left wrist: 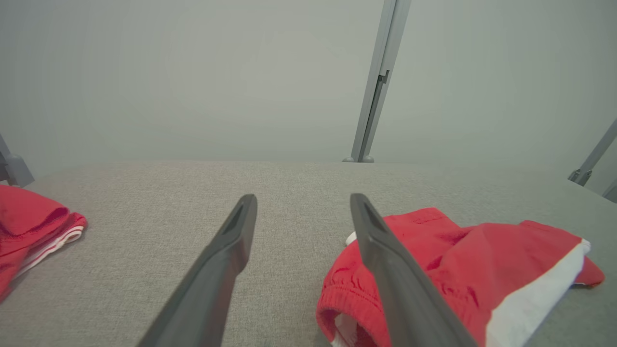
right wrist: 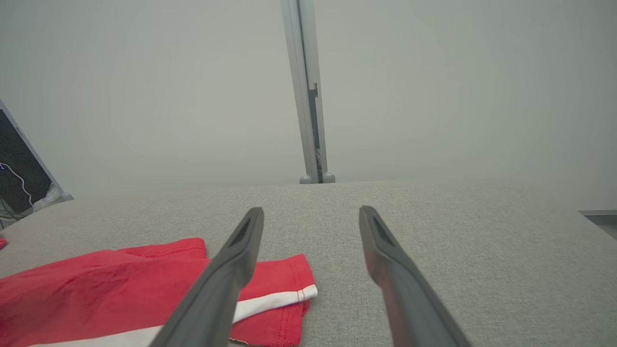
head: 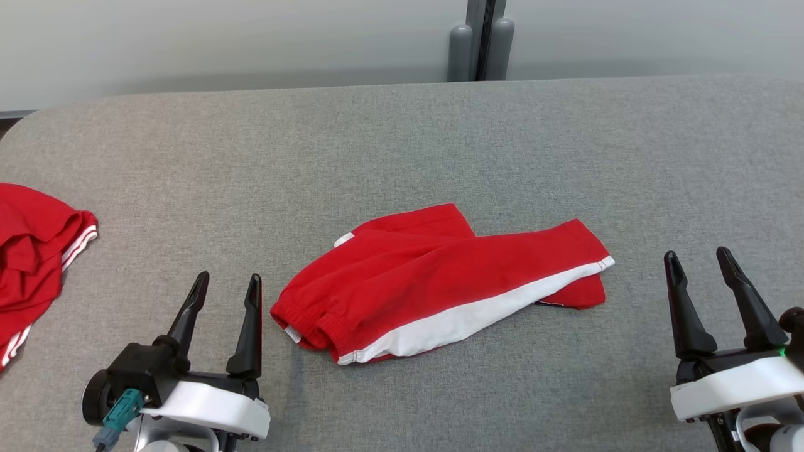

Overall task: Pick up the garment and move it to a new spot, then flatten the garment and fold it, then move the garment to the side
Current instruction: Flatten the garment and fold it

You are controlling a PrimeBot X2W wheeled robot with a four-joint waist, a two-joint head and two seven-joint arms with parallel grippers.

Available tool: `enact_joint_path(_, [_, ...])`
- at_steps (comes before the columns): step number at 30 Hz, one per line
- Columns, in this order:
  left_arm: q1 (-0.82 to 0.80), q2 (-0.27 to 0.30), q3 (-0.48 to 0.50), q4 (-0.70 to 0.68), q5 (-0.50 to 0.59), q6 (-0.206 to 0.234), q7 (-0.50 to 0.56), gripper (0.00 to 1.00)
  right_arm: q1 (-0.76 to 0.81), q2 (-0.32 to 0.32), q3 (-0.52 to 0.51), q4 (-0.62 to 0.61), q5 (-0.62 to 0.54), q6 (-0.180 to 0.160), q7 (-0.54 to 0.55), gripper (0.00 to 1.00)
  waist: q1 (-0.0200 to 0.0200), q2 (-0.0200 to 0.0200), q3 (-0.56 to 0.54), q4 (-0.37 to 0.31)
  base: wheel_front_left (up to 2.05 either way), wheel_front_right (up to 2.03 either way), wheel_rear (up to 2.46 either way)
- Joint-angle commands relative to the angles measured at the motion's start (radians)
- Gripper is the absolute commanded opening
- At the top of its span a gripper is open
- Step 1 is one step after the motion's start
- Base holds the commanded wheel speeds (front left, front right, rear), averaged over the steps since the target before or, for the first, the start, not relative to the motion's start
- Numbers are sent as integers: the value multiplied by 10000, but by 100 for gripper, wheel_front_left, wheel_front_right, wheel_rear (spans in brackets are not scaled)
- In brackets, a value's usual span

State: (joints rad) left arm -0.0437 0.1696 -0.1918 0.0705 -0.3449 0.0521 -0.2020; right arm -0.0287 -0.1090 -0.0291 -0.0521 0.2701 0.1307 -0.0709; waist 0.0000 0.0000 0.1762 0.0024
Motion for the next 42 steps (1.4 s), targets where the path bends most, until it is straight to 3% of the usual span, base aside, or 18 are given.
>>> enact_joint_path(1, [124,36,18,-57,-42,37,36,100,142,-15,-74,-76,-79,3,47,100,0,0,1,13,0,0,0])
enact_joint_path(12, [97,119,-116,-320,79,182,167,100,150,37,-150,-200,-89,3,83,100,0,0,86,151,0,0,0])
enact_joint_path(26, [1015,243,-1749,-1080,181,-643,1466,100,-13,110,-123,-148,-84,3,122,100,0,0,635,440,0,0,0])
enact_joint_path(38, [474,-166,-2486,-344,63,-1068,1411,100,-285,97,39,80,-19,3,-6,100,0,0,1033,131,0,0,0])
enact_joint_path(39, [431,-170,-2494,-293,70,-1069,1377,81,-296,90,19,96,-24,3,-14,100,0,0,1050,112,0,0,0])
enact_joint_path(40, [386,-172,-2501,-257,78,-1068,1337,27,-295,83,-6,116,-30,3,-19,100,0,0,1066,98,0,0,0])
enact_joint_path(41, [350,-165,-2504,-230,84,-1073,1314,0,-291,80,-31,146,-28,3,-25,100,0,0,1086,91,0,0,0])
enact_joint_path(42, [324,-148,-2503,-208,95,-1072,1287,0,-292,77,-55,170,-28,3,-27,100,0,0,1105,90,0,0,0])
